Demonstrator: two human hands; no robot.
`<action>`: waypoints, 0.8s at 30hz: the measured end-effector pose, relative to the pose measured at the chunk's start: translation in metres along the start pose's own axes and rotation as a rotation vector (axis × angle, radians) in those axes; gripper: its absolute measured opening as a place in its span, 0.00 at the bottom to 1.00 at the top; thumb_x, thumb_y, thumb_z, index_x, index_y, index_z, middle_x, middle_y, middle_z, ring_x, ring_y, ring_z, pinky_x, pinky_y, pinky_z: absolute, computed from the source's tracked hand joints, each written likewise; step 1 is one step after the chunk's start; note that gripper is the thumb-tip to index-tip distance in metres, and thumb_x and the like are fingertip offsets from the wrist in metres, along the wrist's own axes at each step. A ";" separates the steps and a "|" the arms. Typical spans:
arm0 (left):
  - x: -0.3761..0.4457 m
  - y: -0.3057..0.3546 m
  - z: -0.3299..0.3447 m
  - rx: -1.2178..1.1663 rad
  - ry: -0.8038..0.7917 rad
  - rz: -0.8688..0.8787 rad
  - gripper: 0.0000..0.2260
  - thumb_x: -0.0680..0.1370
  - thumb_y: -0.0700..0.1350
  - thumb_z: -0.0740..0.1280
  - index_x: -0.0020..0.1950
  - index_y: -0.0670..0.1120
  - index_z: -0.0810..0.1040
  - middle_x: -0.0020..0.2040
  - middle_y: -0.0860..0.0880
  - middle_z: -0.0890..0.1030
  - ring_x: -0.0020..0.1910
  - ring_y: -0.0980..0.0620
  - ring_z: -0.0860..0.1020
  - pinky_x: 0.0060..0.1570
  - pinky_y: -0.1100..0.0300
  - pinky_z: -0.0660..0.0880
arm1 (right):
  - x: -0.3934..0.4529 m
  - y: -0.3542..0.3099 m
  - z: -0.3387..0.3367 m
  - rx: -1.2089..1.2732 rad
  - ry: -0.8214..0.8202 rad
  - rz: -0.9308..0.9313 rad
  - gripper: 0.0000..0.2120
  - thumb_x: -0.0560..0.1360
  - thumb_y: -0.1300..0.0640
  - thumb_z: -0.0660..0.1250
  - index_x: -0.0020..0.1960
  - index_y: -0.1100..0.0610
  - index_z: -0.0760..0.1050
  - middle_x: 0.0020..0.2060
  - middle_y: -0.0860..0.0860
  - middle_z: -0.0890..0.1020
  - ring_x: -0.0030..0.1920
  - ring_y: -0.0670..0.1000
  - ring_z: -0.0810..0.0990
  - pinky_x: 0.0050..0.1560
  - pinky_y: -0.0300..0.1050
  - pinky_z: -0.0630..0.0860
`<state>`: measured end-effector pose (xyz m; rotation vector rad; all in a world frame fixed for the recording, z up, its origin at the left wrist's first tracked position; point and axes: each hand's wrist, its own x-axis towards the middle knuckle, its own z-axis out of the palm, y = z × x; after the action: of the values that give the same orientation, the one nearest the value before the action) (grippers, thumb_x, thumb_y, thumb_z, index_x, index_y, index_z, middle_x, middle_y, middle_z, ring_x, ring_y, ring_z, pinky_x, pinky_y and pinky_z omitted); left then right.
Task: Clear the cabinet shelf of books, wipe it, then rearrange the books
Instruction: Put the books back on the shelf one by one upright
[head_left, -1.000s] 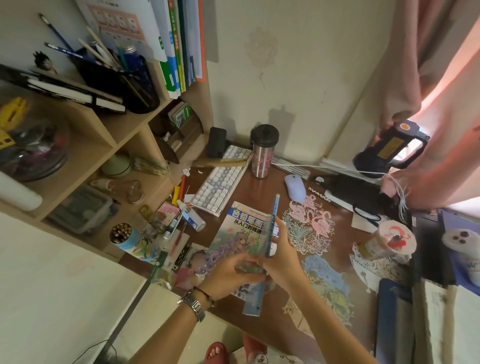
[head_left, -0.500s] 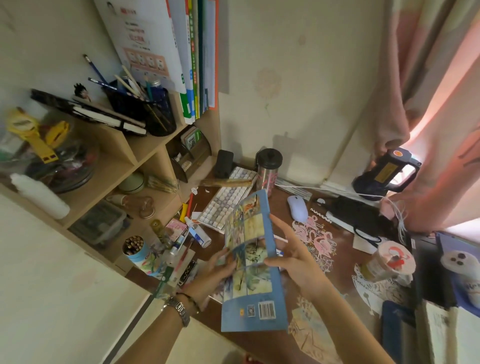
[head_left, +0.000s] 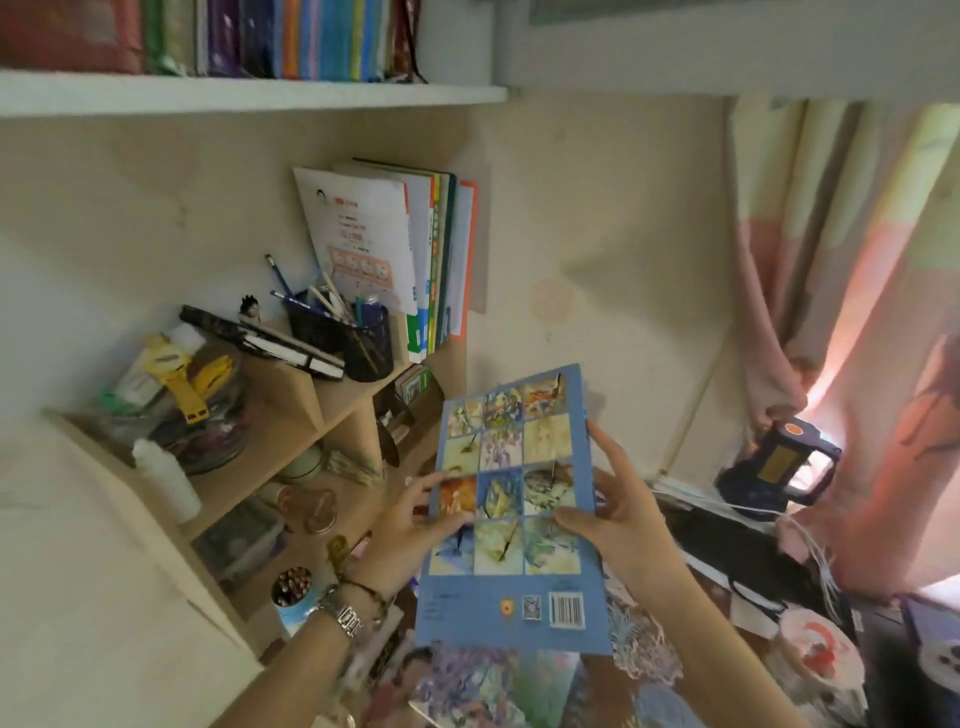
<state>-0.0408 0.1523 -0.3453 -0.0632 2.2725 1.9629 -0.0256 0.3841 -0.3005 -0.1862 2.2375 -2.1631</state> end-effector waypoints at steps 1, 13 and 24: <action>0.003 0.014 -0.005 -0.013 0.004 0.030 0.19 0.72 0.42 0.73 0.58 0.57 0.72 0.56 0.51 0.79 0.50 0.55 0.80 0.52 0.58 0.78 | 0.004 -0.011 0.001 0.011 0.006 -0.031 0.40 0.72 0.74 0.68 0.73 0.42 0.60 0.59 0.50 0.81 0.51 0.55 0.84 0.44 0.56 0.82; 0.010 0.200 -0.051 0.234 0.240 0.543 0.22 0.74 0.44 0.71 0.65 0.55 0.69 0.52 0.59 0.77 0.43 0.69 0.78 0.41 0.67 0.78 | 0.054 -0.159 0.004 0.180 0.049 -0.423 0.37 0.72 0.75 0.65 0.73 0.46 0.64 0.53 0.51 0.84 0.49 0.55 0.85 0.42 0.55 0.83; -0.003 0.339 -0.086 0.552 0.516 0.877 0.23 0.75 0.50 0.70 0.69 0.55 0.68 0.63 0.55 0.71 0.63 0.54 0.70 0.63 0.57 0.69 | 0.082 -0.267 0.033 0.255 0.180 -0.774 0.35 0.74 0.74 0.65 0.72 0.46 0.63 0.51 0.43 0.84 0.49 0.48 0.84 0.43 0.45 0.82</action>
<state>-0.0853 0.1175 -0.0004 0.6609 3.5463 1.5968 -0.0854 0.3352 -0.0299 -1.0350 2.1677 -2.8949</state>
